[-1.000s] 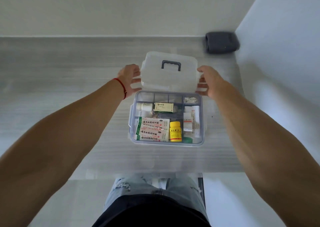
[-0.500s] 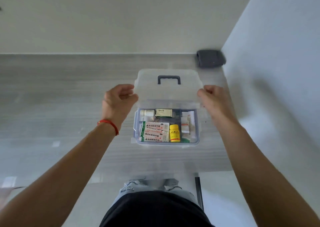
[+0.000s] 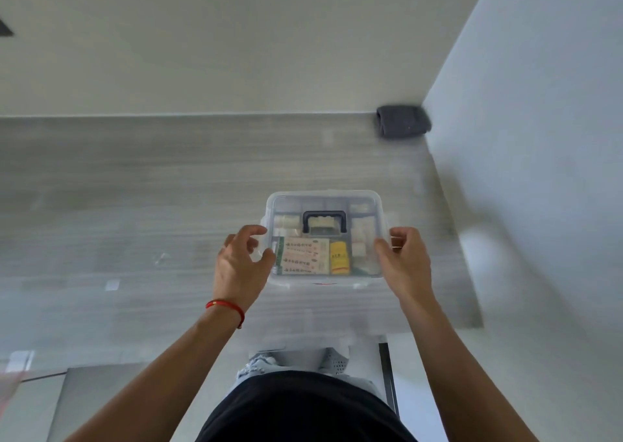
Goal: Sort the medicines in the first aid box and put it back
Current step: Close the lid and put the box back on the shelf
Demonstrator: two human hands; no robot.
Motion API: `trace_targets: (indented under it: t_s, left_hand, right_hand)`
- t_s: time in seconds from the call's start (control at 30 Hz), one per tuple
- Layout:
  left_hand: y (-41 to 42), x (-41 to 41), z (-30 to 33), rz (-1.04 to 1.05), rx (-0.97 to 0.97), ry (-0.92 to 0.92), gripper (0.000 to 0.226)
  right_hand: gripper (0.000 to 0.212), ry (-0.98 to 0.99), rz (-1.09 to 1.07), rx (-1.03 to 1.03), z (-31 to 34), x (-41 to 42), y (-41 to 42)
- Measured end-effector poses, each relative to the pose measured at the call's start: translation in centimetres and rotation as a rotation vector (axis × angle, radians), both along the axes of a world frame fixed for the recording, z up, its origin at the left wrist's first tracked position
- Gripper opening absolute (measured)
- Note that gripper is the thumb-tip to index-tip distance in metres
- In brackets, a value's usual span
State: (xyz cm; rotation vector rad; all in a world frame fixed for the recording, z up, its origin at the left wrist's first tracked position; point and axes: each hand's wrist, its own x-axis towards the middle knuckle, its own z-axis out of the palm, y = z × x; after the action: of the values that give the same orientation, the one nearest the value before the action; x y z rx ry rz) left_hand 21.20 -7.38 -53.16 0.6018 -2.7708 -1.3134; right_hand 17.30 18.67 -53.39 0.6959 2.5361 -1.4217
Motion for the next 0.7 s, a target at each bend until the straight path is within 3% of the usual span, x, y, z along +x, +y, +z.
trace_targets:
  t_s: [0.13,0.27,0.33,0.4,0.5,0.7]
  left_hand:
    - [2.2,-0.9,0.7,-0.289,-0.414,0.157,0.047]
    - [6.4,-3.0,0.7,-0.618,-0.562,0.15,0.058]
    - [7.8,-3.9,0.0,-0.714,-0.62,0.107,0.058]
    - [8.4,-4.5,-1.0,-0.778,-0.686,0.066,0.059]
    - [8.7,-4.5,-1.8,-0.807,-0.765,0.06,0.062]
    - [8.5,-4.4,-2.3,-0.775,-0.775,0.089,0.061]
  right_hand:
    - [0.053,-0.121,-0.064,-0.203,-0.1,-0.2,0.3]
    - [0.058,-0.182,-0.047,-0.336,0.0,-0.6,0.7]
    - [0.047,-0.196,-0.018,-0.396,0.3,-0.9,1.0]
    - [0.031,-0.187,0.043,-0.433,0.5,-1.0,1.5]
    - [0.043,-0.193,0.069,-0.42,0.5,-0.7,2.0]
    - [0.022,-0.243,0.054,-0.465,0.1,-0.6,1.9]
